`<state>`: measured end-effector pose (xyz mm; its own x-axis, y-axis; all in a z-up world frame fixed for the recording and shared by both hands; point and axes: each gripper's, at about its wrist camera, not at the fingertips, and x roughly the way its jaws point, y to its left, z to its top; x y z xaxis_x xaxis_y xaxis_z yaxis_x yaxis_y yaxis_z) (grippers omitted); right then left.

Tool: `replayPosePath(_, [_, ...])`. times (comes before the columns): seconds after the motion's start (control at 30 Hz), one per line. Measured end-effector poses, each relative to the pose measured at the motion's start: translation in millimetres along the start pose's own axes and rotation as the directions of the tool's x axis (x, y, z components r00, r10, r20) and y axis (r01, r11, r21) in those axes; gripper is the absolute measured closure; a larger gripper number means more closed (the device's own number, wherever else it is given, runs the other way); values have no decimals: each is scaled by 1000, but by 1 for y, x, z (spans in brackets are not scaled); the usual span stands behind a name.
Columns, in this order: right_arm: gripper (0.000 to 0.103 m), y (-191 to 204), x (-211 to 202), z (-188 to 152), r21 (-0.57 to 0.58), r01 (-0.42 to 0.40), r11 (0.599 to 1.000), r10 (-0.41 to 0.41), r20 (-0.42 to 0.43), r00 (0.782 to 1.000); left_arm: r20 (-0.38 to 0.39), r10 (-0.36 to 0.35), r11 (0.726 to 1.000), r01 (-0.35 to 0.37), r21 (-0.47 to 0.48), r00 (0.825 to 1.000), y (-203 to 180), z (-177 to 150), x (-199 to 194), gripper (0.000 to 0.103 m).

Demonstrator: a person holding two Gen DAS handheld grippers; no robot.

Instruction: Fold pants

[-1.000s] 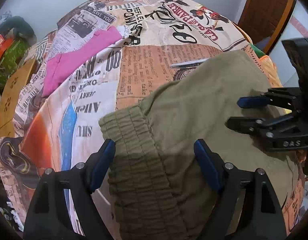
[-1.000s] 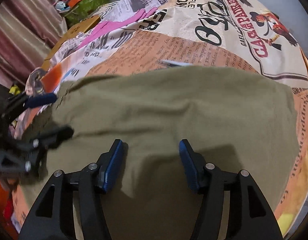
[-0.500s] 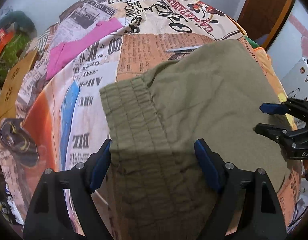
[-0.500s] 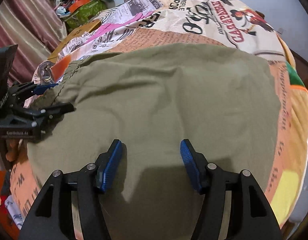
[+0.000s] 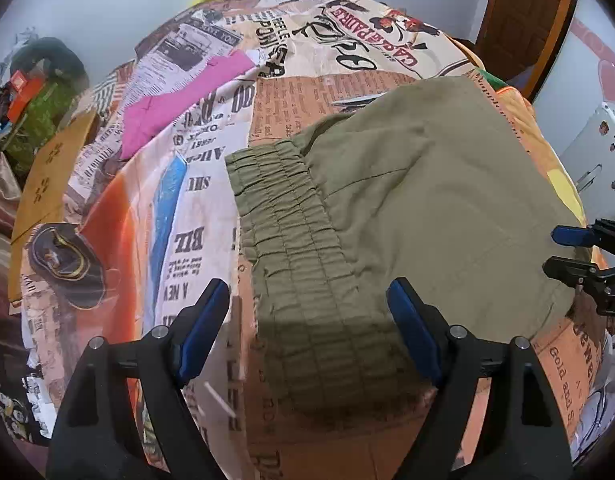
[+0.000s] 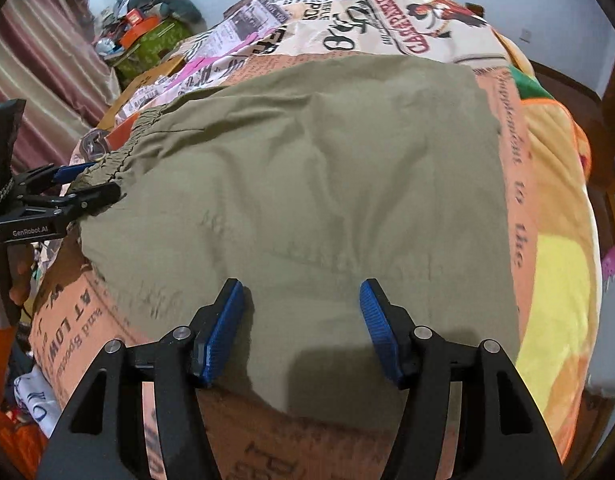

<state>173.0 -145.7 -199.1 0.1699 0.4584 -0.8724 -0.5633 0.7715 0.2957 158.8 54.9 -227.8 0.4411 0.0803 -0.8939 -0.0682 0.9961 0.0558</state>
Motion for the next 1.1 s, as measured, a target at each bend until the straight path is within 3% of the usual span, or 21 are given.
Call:
replayPosePath(0.4, [46,-12,-19,-19,88,25,996,-27,16,1000,20,12,1000,-12,-10,1000,-4,-13,-22,21])
replayPosePath(0.6, [46,-2,-36,-10,78,17,997,-23,81,996,53,-4,998,7,-55,999,1,-16,-48,21])
replayPosePath(0.83, [43,24,-49,6,5,2,1000,-3,171,985,52,-72,988,78,-133,996,7,-30,-60,21])
replayPosePath(0.9, [42,31,-48,9,-15,2,1000,1,189,982,40,-128,977,133,-168,991,7,-37,-57,21])
replayPosePath(1.1, [41,49,-27,11,-60,-6,998,17,172,985,-20,-236,948,225,-227,972,-3,-49,-38,21])
